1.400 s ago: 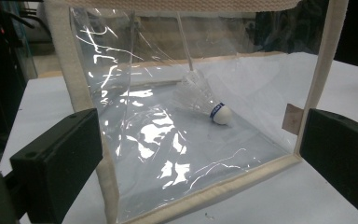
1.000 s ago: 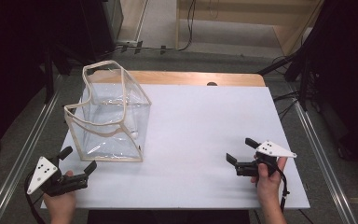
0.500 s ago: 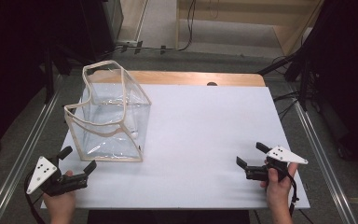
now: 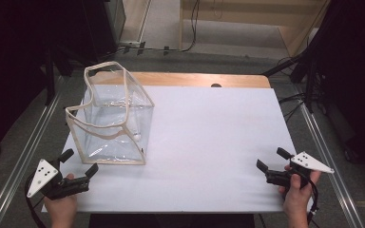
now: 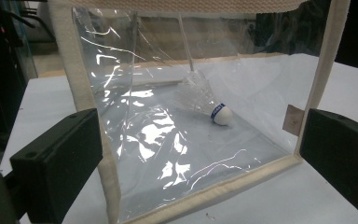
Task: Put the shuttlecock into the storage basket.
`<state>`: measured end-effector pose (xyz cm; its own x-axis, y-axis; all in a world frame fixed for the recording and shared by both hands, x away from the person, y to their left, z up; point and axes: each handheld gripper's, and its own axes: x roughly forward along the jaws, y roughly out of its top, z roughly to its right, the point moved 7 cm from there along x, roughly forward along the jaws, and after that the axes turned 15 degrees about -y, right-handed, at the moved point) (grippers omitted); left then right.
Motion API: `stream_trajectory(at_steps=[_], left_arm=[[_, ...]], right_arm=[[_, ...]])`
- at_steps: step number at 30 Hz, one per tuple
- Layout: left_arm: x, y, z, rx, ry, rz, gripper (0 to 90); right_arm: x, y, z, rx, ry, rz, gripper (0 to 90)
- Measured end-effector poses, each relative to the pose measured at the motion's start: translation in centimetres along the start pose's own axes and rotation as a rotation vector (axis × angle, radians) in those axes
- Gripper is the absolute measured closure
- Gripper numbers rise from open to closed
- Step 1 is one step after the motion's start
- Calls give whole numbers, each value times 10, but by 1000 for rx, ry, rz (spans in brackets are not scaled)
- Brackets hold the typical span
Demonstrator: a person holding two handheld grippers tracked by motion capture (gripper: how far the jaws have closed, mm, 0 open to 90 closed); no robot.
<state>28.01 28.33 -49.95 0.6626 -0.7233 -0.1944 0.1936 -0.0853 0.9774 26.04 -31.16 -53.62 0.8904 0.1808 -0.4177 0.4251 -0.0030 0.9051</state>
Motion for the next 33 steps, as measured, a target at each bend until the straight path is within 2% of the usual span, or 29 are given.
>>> stream_trajectory(at_steps=[7,15,25,33], left_arm=[[0,0,-1,-5,0,7,0],[-1,0,-1,-6,0,8,0],[-1,1,-1,-6,-2,8,0],[-1,0,-1,-6,-3,6,0]], right_arm=[[-8,-1,18,35,-31,22,0],[-16,-3,32,59,-58,46,0],[-17,-4,35,107,-63,69,0],[-13,-6,32,89,-55,55,0]])
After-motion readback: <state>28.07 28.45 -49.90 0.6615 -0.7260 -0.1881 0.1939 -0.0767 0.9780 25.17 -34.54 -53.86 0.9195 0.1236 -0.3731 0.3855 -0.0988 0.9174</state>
